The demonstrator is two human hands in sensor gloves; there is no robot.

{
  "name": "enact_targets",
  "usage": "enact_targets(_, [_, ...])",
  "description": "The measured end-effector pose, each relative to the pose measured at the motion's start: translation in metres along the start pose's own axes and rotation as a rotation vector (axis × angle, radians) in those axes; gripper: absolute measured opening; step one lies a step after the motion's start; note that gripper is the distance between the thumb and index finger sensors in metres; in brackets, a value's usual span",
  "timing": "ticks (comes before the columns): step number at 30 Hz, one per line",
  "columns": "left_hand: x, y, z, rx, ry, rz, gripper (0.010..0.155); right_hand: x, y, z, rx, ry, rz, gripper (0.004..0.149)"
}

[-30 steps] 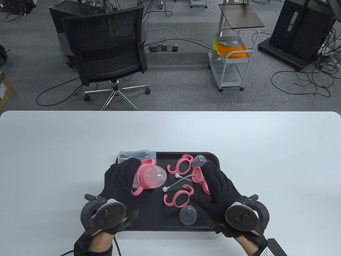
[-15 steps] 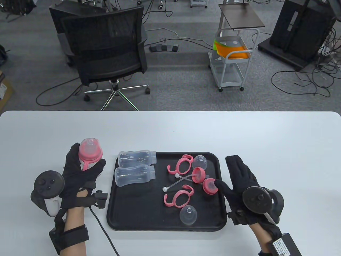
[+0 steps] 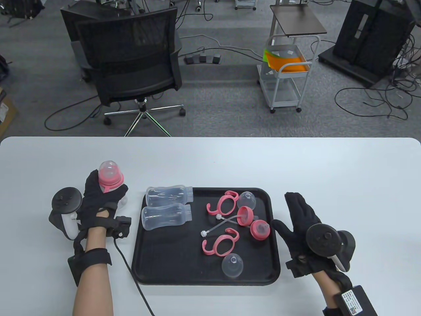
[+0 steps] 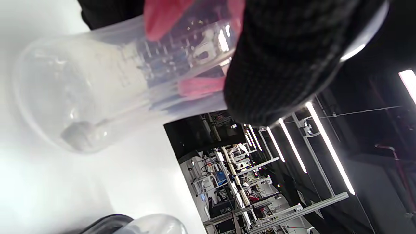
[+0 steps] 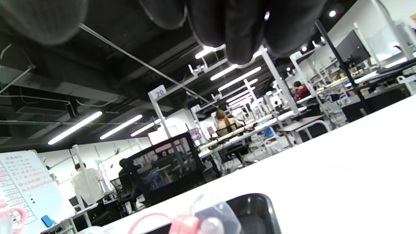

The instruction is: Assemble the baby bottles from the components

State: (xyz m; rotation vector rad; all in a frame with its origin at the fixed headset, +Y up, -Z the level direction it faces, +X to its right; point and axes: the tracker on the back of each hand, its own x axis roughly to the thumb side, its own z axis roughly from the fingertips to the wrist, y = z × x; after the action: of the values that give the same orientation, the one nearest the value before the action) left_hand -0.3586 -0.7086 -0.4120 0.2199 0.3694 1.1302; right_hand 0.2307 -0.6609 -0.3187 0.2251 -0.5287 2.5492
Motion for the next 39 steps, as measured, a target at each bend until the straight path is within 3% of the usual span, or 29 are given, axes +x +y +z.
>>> enact_targets(6, [-0.017,-0.01,-0.02,-0.027,0.047,0.077,0.104,-0.005,0.006,-0.002,0.027,0.01,0.014,0.085])
enact_targets(17, [-0.036,-0.03,-0.02,-0.05,0.06,0.112,0.105,-0.007,0.012,0.0,0.057,-0.003,0.058,0.086])
enact_targets(20, [-0.04,-0.029,-0.012,-0.037,0.045,0.072,0.118,-0.008,0.014,0.0,0.067,-0.003,0.064,0.086])
enact_targets(26, [-0.022,-0.011,0.02,0.08,-0.08,-0.011,0.127,-0.01,0.014,0.001,0.073,0.002,0.052,0.086])
enact_targets(33, [0.031,0.005,0.078,0.284,-0.307,-0.252,0.123,-0.008,0.015,0.001,0.079,-0.016,0.064,0.086])
enact_targets(36, [0.057,-0.007,0.101,0.264,-0.481,-0.426,0.118,-0.008,0.016,0.001,0.086,-0.018,0.061,0.086])
enact_targets(39, [0.08,-0.038,0.118,0.144,-0.605,-0.675,0.11,-0.008,0.016,0.001,0.095,-0.02,0.072,0.086])
